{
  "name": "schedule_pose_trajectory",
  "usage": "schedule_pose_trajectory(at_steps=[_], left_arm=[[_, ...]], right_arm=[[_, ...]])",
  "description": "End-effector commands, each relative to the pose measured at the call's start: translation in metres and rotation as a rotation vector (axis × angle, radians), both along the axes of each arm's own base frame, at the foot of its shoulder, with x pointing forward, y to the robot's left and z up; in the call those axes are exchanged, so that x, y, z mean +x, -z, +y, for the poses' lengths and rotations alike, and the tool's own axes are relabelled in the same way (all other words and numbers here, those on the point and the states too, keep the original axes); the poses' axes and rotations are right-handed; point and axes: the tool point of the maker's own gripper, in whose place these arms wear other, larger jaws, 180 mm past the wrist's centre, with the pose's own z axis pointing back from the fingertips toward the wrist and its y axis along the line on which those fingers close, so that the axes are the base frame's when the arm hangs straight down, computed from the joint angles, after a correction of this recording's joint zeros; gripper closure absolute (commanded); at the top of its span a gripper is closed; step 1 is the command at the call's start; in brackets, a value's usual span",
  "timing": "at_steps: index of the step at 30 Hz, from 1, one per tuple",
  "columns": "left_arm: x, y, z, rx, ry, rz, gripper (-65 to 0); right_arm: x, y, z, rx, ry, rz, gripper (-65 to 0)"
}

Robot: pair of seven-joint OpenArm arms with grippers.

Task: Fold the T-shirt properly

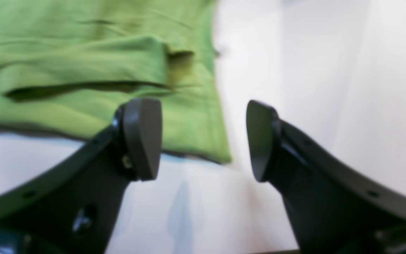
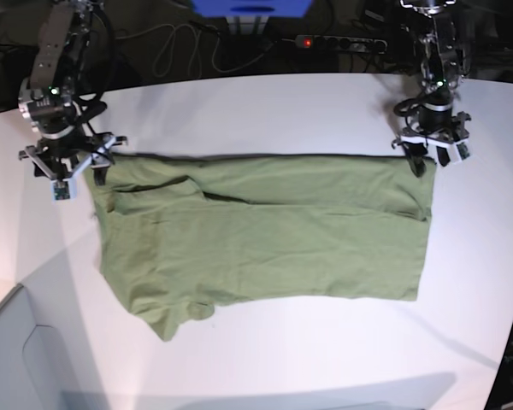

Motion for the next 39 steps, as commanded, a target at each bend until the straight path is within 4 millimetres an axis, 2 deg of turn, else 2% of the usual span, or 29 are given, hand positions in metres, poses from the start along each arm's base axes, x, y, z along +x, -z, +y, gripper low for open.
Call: schedule_pose_trajectory(at_steps=[1,4,8,10,13,16,17,21,23,25,29,32,34,39], left_arm=[[0.004,-0.005,0.002,0.012,0.009,-0.018,-36.9],[0.004,0.001,0.002,0.004,0.003,-0.006,-36.9],[0.002,0.007,0.002,-0.005,-0.002,0.008,-35.8],[0.002,0.007,0.002,-0.005,-0.003,0.009,-29.7],[0.002,0.007,0.002,-0.005,-0.003,0.009,-14.9],[0.002,0.008,0.002,-0.001,-0.001,0.011,-2.2],[0.002,0.008,0.002,-0.001,-0.001,0.011,0.0],[0.002,0.008,0.002,0.0,0.0,0.011,0.0],[0.001,0.008,0.002,0.0,0.0,0.013,0.0],[-0.001,0.008,0.004,0.0,-0.005,0.014,0.0],[-0.002,0.005,0.005,0.005,-0.004,0.01,0.0],[-0.005,0.0,0.003,0.01,0.005,0.002,0.0],[-0.005,-0.01,0.0,0.021,0.018,-0.016,0.0],[0.003,-0.045,0.011,0.065,0.005,-0.097,0.0]], right_arm=[[0.004,-0.003,-0.004,-0.012,-0.013,-0.018,-37.4],[0.003,0.017,-0.023,-0.019,0.013,0.041,-39.3],[-0.001,0.039,-0.035,-0.014,0.031,0.107,-39.3],[-0.001,0.044,-0.036,-0.007,0.031,0.11,-39.3],[-0.001,0.046,-0.034,-0.001,0.023,0.095,-39.3],[-0.004,0.058,-0.035,0.014,0.035,0.124,-39.3],[-0.008,0.065,-0.036,0.02,0.041,0.144,-39.2],[-0.014,0.079,-0.038,0.033,0.053,0.181,-39.0],[-0.015,0.08,-0.038,0.034,0.05,0.174,-36.4],[-0.017,0.08,-0.037,0.035,0.048,0.177,-27.9],[-0.018,0.081,-0.038,0.028,0.048,0.183,0.0],[-0.018,0.074,-0.039,0.014,0.043,0.189,-1.1],[-0.013,0.059,-0.042,-0.018,0.03,0.171,0.0],[0.003,0.015,-0.04,-0.08,0.003,0.104,-0.1]])
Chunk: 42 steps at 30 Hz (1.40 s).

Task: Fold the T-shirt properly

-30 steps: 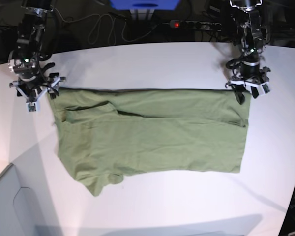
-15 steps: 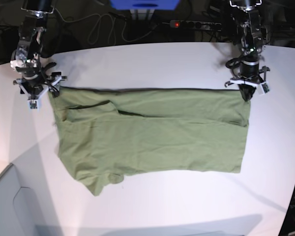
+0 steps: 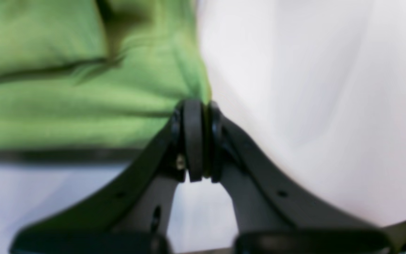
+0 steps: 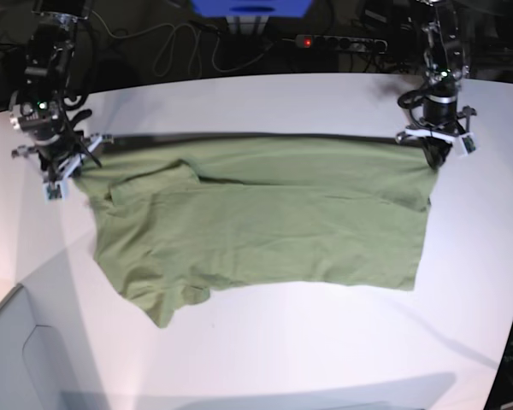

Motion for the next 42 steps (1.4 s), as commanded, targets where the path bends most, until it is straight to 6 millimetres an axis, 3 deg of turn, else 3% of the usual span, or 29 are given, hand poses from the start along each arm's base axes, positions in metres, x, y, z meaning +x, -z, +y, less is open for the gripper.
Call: schedule_pose_trajectory(at_steps=[1,9,13,18,26,34,40,42], left_arm=[[0.012,-0.023,0.005,0.036,0.005,-0.072,0.0],[0.042,-0.073,-0.001,0.088,0.064,-0.19,0.0],[0.041,-0.066,-0.005,0.06,0.078,-0.102,0.0],[0.024,-0.053,0.006,0.028,0.007,-0.056,0.0],[-0.038,-0.022,0.004,0.005,-0.015,0.112,0.0],[-0.081,-0.001,0.002,-0.009,-0.029,0.218,0.0],[-0.085,0.0,-0.001,-0.014,-0.024,0.229,0.0],[-0.09,0.002,0.0,-0.013,-0.025,0.241,0.0]], right_arm=[[0.013,-0.021,-0.007,-0.045,-0.015,-0.054,-0.1],[0.052,-0.062,-0.01,-0.065,0.004,-0.126,-0.1],[0.045,-0.056,-0.01,-0.065,0.007,-0.099,-0.1],[0.015,-0.03,-0.009,-0.06,0.005,-0.012,-0.1],[-0.033,0.001,-0.01,-0.065,-0.001,0.122,-0.1],[-0.057,-0.007,-0.001,-0.086,-0.034,0.133,-0.2],[-0.063,-0.003,-0.001,-0.087,-0.034,0.152,-0.8],[-0.068,-0.002,-0.001,-0.087,-0.035,0.161,-4.6]])
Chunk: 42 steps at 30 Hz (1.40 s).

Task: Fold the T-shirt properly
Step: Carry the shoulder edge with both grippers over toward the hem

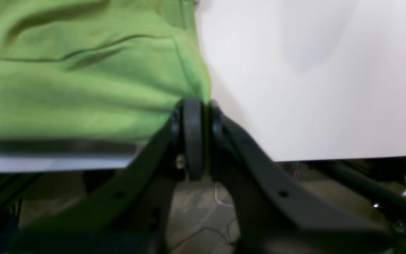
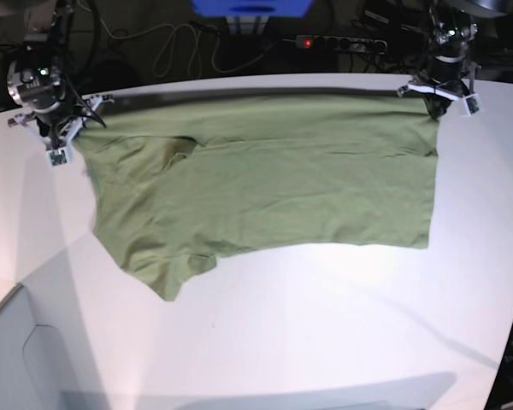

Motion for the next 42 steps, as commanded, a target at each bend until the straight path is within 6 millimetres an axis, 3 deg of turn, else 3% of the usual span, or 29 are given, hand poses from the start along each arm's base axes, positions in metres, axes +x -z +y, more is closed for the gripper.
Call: schedule_pose_trajectory(at_steps=[1,6,8,11,14,19,24,26,31,37,42], left_arm=[[-0.001,-0.008,0.004,0.022,0.002,-0.02,0.0],[-0.003,-0.008,0.005,0.025,-0.004,-0.016,-13.5],[-0.01,-0.005,0.005,0.025,-0.004,0.003,-14.6],[-0.009,-0.012,0.003,0.031,0.006,-0.009,-15.0],[-0.002,-0.031,-0.005,0.044,0.031,-0.055,-15.1],[0.013,-0.074,0.002,0.095,-0.008,-0.174,-18.1],[0.056,-0.101,0.006,0.118,0.005,-0.303,-29.9],[0.078,-0.113,0.01,0.126,0.005,-0.364,-30.7],[0.127,-0.117,0.029,0.098,-0.038,-0.436,-30.9],[0.19,-0.094,0.043,0.02,-0.036,-0.384,-30.9],[0.229,-0.06,0.04,-0.023,0.004,-0.288,-30.9]], right_arm=[[0.003,-0.007,-0.005,-0.025,-0.013,-0.02,-8.0],[-0.005,-0.003,-0.005,-0.024,-0.012,0.003,-31.8],[-0.007,-0.002,-0.006,-0.027,-0.011,0.008,-37.3],[-0.007,-0.004,-0.008,-0.031,-0.007,0.003,-38.9],[-0.002,-0.007,-0.006,-0.03,-0.01,-0.016,-37.7],[0.03,-0.033,0.007,-0.015,-0.051,-0.166,-32.8],[0.089,-0.056,0.031,0.048,-0.076,-0.317,-32.8],[0.113,-0.062,0.041,0.07,-0.096,-0.354,-34.8],[0.163,-0.064,0.065,0.125,-0.141,-0.381,-45.2],[0.215,-0.072,0.076,0.199,-0.147,-0.495,-49.1],[0.229,-0.072,0.075,0.224,-0.141,-0.55,-49.2]])
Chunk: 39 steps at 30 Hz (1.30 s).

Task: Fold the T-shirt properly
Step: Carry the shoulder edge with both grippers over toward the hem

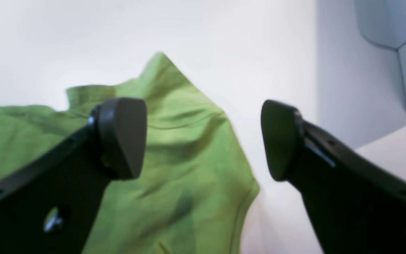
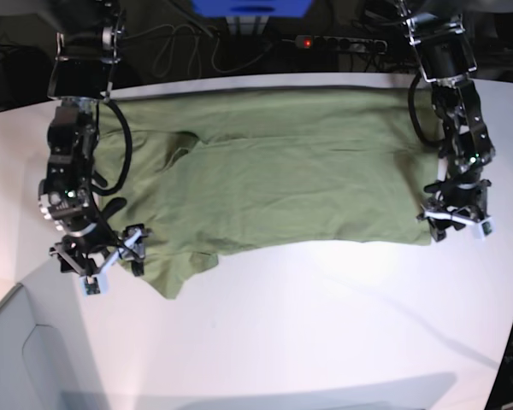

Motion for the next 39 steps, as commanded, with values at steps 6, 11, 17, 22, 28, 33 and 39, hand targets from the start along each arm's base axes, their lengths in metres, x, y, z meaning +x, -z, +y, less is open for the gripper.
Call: schedule_pose_trajectory(at_steps=[6,11,17,22,28,33,39], left_arm=[[0.037,-0.003,0.004,0.041,0.017,-0.05,-30.9],[0.048,0.012,-0.011,0.083,0.069,-0.035,-30.9],[0.052,0.017,-0.008,0.133,0.069,-0.024,-30.7],[0.045,0.033,-0.003,0.121,0.055,0.021,-30.3],[0.043,0.048,0.0,0.097,0.038,0.064,-17.5],[0.042,0.05,-0.001,0.1,0.041,0.064,-6.3],[0.041,0.051,-0.001,0.099,0.042,0.067,0.0]], right_arm=[[0.004,-0.011,0.001,0.013,-0.008,-0.077,-49.2],[-0.002,-0.002,0.001,0.015,-0.007,-0.056,-49.1],[-0.001,-0.005,0.002,0.021,-0.01,-0.084,-49.2],[0.007,-0.015,0.001,0.021,-0.008,-0.109,-49.2],[0.04,0.003,-0.006,0.062,0.019,-0.044,-49.0],[0.067,0.015,-0.001,0.105,0.017,-0.044,-49.0],[0.088,0.031,0.037,0.107,-0.089,-0.077,-49.3]])
